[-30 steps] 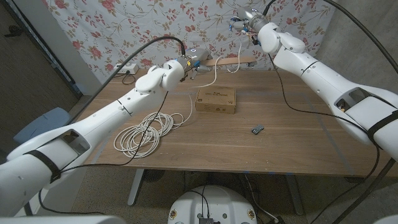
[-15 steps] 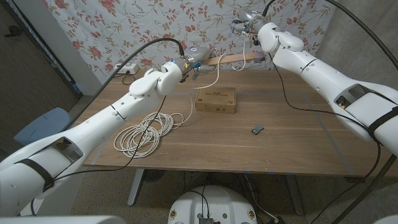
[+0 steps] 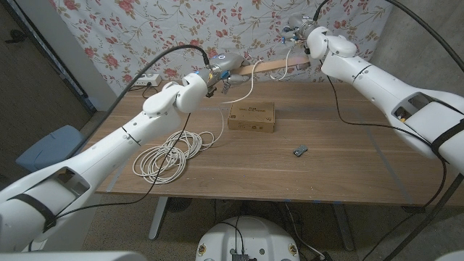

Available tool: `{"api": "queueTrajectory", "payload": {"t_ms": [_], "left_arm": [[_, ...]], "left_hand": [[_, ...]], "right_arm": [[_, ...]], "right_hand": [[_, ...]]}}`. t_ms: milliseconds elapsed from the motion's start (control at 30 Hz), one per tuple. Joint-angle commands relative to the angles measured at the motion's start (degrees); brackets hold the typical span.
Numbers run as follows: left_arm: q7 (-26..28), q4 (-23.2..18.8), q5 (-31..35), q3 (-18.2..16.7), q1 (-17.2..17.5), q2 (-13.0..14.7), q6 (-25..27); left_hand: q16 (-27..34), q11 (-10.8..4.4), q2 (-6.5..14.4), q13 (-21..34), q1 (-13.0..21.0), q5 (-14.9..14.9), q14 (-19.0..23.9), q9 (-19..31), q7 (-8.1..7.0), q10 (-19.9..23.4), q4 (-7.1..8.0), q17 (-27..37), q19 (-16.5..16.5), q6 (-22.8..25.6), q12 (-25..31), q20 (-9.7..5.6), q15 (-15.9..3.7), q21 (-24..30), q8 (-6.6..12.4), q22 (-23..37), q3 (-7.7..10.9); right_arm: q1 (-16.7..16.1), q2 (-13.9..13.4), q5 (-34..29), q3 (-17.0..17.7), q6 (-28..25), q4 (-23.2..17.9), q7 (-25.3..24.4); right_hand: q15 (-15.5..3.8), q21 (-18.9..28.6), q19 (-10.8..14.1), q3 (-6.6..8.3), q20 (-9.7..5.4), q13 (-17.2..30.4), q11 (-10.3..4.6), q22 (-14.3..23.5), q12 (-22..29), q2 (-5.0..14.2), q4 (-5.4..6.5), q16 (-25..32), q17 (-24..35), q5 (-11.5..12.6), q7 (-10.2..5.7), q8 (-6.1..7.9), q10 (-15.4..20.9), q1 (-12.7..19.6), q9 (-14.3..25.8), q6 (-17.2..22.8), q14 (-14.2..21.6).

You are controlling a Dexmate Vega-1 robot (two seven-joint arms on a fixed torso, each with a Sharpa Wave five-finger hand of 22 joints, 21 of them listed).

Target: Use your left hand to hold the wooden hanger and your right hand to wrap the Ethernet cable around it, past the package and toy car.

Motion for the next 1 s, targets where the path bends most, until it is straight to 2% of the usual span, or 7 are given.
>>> {"api": "queueTrajectory", "payload": {"t_ms": [33,300,600,833,1000], "left_arm": [[1.89,0.45,-3.96,-2.69,1.41,0.12,-1.58],[4.26,3.26,-8.72,-3.93,1.04,-1.06,-4.59],[6.58,5.08,-12.69,-5.13,1.31,-2.00,-5.21],[7.14,6.91,-14.15,-4.56,0.10,-3.03,-4.66],[6.76,8.69,-14.74,-3.56,-1.42,-3.79,-4.28]], "left_hand": [[-0.36,0.20,0.21,0.21,-0.44,0.57,0.18,0.36,-2.94,0.15,-0.30,0.21,0.08,3.34,-0.19,-0.16,0.21,-0.27,0.02,0.14,0.21],[-0.50,0.16,0.31,0.44,-0.46,0.71,0.41,0.20,-2.81,0.16,-0.42,0.23,0.09,3.29,-0.17,-0.16,0.10,-0.17,-0.11,0.10,0.02],[-0.61,0.06,0.44,0.66,-0.43,0.80,0.51,0.15,-2.73,0.28,-0.49,0.30,0.05,3.22,-0.10,-0.10,0.20,-0.02,-0.18,0.14,-0.13],[-0.73,-0.06,0.55,0.70,-0.31,0.74,0.65,-0.18,-2.71,0.30,-0.64,0.22,0.08,3.32,-0.15,-0.15,0.35,0.31,-0.35,0.18,-0.36],[-0.63,0.04,0.64,0.69,-0.24,0.66,0.77,-0.17,-2.57,0.47,-0.68,0.51,0.07,3.31,-0.18,-0.11,0.26,0.44,-0.37,0.01,-0.63]], "right_arm": [[1.35,-0.19,1.60,-1.00,-5.72,6.01,1.92],[2.06,1.07,4.43,-2.45,-4.60,11.70,2.05],[2.38,1.71,6.62,-3.75,-2.96,15.35,1.48],[0.70,1.32,9.28,-3.25,-1.14,15.52,0.26],[-2.04,-0.42,11.24,-2.21,-0.45,12.27,0.01]], "right_hand": [[-6.70,0.05,0.00,-0.27,-6.05,-1.11,-1.67,0.19,-0.82,0.02,0.08,0.13,0.05,0.51,0.05,0.12,-1.02,0.54,-0.07,-0.24,-0.32],[-6.70,0.03,-0.01,-0.36,-6.02,-0.39,-1.35,0.21,-0.67,0.11,0.08,0.10,0.04,0.56,0.19,0.01,-0.92,0.60,-0.33,-0.21,-0.31],[-6.69,0.04,0.03,-0.46,-5.93,0.05,-1.14,0.21,-0.59,0.11,0.12,0.08,0.04,0.57,0.30,-0.02,-0.92,0.57,-0.40,-0.26,-0.32],[-6.70,0.07,0.01,-0.53,-5.93,-0.56,-1.30,0.24,-1.11,0.15,0.09,0.08,0.04,0.57,0.30,0.08,-0.63,0.64,-0.30,-0.23,-0.27],[-6.70,0.08,0.05,-0.53,-5.92,0.31,-1.14,0.23,-0.69,0.17,0.07,0.07,0.04,0.57,0.45,0.07,-0.74,0.71,-0.37,-0.19,-0.28]]}}
